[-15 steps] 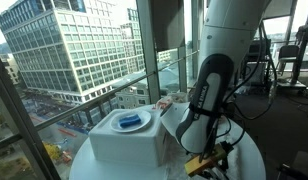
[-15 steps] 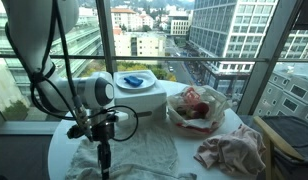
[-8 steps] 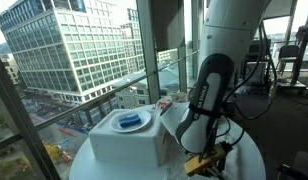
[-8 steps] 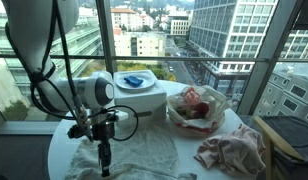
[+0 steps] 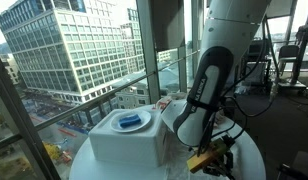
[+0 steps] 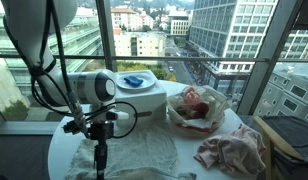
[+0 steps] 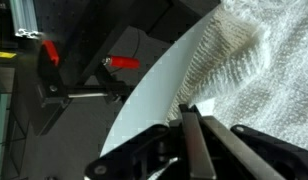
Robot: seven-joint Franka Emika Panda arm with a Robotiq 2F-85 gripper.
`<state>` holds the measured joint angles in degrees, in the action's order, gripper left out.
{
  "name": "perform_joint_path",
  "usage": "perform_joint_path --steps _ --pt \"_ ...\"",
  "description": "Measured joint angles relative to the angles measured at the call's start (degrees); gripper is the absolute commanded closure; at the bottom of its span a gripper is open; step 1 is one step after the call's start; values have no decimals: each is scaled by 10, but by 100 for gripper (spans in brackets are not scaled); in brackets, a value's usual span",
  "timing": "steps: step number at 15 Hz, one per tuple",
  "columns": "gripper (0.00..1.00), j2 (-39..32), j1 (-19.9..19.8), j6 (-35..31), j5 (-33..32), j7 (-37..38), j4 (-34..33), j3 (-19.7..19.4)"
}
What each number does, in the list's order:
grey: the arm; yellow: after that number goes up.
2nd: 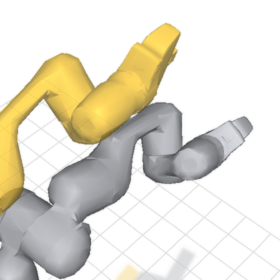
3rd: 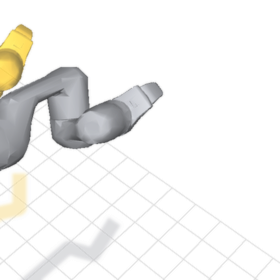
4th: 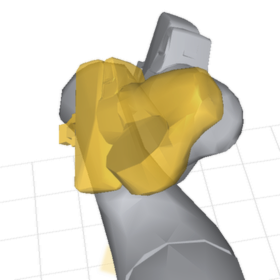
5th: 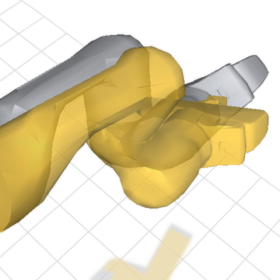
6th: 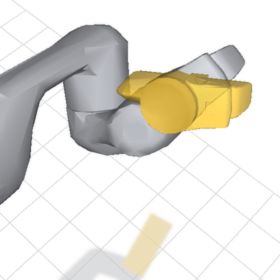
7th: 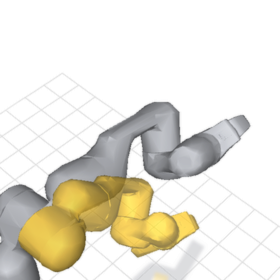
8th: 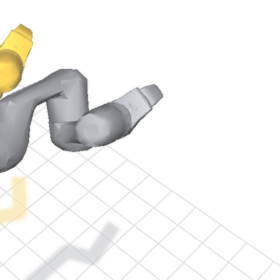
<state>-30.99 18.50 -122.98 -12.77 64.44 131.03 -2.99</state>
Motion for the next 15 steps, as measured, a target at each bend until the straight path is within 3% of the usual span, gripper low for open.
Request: perform_joint_path --steps 4,10,11,15 --pt "99 2 -18 70 19 3 0 -1" --pt "99 -32 -78 99 41 3 -1 -22" --pt "81 -39 -86 101 43 3 -2 -26" --pt "49 -51 -102 106 51 8 -8 -35"
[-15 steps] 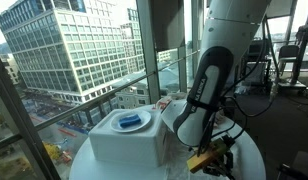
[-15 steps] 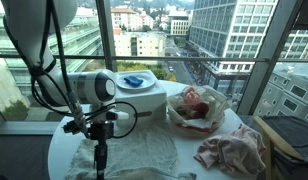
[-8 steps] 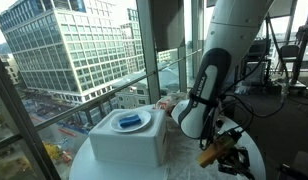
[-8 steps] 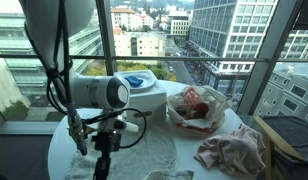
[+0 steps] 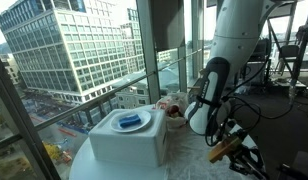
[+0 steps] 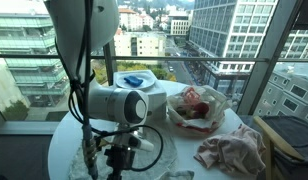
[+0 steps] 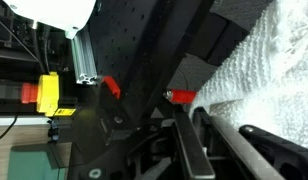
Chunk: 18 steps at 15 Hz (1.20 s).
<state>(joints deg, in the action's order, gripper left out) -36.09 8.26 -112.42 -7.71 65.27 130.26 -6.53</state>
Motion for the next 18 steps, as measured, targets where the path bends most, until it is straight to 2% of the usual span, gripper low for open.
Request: perform_joint_path --steps 5,7,13,18 --pt "12 13 4 7 1 11 -4 2" --pt "0 34 11 2 -3 20 -2 2" --pt "0 109 24 -107 -47 42 26 5" --pt "0 202 31 -232 -93 59 109 9"
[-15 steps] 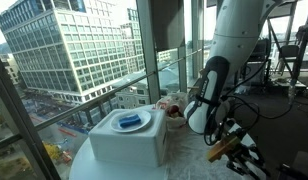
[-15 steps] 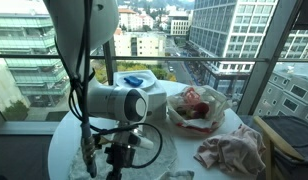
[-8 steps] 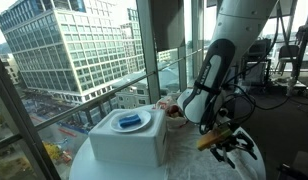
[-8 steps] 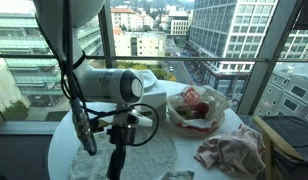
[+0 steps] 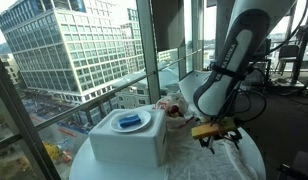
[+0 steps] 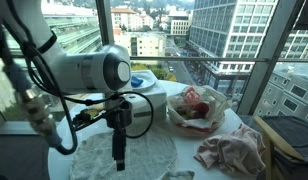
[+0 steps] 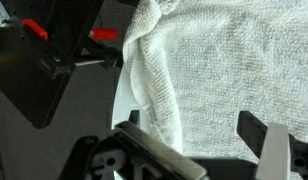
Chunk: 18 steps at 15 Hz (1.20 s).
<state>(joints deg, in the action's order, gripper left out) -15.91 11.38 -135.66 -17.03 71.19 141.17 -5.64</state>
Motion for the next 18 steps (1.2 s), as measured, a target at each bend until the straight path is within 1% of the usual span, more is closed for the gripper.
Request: perform_joint_path --steps 3,5,7,10,14,16,18 --pt "0 81 2 -51 -57 30 66 3" --pt "0 134 1 -55 -95 50 100 13" --pt "0 179 -4 -52 -116 63 123 31" --pt "0 236 -19 -28 -122 69 141 69" --pt "0 296 -38 12 -121 74 152 114" --pt "0 311 -46 23 -120 74 155 127" --pt "0 307 -51 23 -119 73 155 132"
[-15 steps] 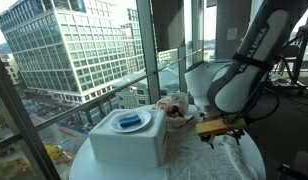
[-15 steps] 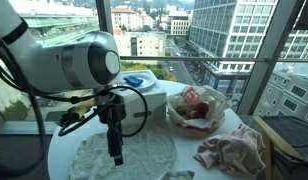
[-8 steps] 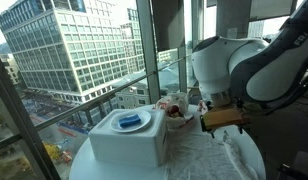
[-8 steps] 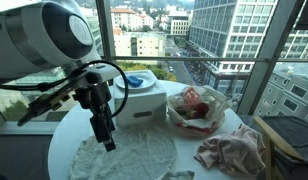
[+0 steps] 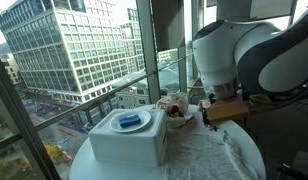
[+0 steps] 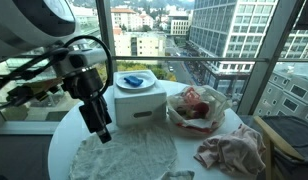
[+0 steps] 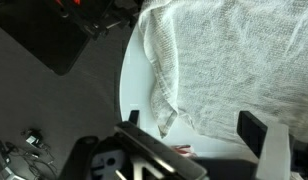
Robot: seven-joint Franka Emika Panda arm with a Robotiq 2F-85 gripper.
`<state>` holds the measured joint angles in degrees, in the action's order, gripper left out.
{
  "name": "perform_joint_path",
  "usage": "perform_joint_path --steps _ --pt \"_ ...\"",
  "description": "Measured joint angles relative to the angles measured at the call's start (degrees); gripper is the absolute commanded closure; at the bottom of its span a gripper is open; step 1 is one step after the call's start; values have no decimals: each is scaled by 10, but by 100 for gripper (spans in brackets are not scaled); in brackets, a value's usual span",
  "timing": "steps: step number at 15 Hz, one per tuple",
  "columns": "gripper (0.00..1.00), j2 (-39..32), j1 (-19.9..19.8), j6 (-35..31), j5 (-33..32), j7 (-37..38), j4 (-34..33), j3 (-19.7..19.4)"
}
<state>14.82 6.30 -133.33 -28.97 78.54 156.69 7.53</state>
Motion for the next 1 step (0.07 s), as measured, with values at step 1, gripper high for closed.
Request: perform_joint_path --steps 1 --pt "0 -2 -1 0 0 0 0 0"
